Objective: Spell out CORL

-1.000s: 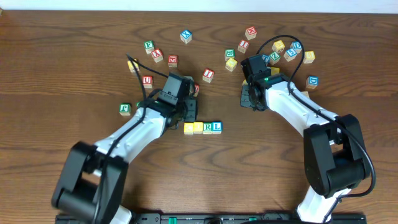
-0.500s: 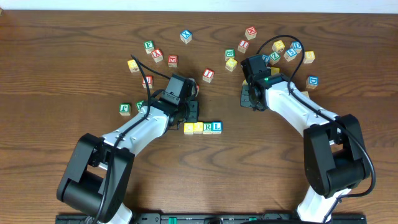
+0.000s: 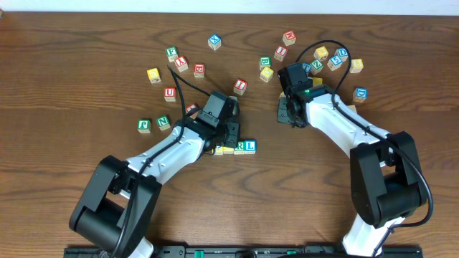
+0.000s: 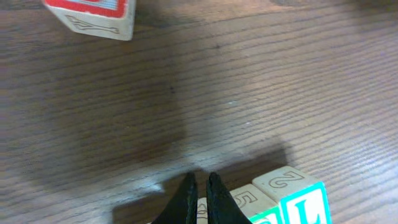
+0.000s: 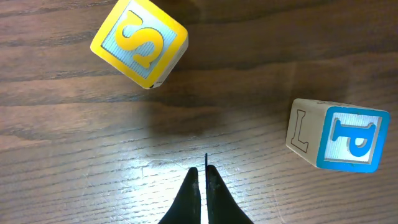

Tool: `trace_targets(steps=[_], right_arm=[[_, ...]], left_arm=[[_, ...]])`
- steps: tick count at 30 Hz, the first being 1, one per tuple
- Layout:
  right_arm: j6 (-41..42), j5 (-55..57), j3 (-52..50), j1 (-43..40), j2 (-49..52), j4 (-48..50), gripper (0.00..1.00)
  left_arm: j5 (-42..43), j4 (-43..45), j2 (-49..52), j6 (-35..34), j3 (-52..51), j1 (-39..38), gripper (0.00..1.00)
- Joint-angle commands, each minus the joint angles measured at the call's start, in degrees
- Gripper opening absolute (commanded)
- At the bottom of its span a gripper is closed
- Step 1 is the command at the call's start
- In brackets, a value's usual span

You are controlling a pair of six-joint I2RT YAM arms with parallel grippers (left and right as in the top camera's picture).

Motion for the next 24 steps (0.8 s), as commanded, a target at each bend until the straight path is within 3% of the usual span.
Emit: trace_targets(steps=[1, 24], right_arm=[[-0.4, 0.5, -0.3, -0.2, 0.3, 0.0, 0.01], [-0.4, 0.5, -0.3, -0.2, 0.3, 0.0, 0.01]], left_arm=[[-3.1, -0.8, 0.2, -0.9, 1.0, 0.2, 0.07], [-2.8, -2.3, 0.2, -1.6, 1.0, 0.1, 0.07]])
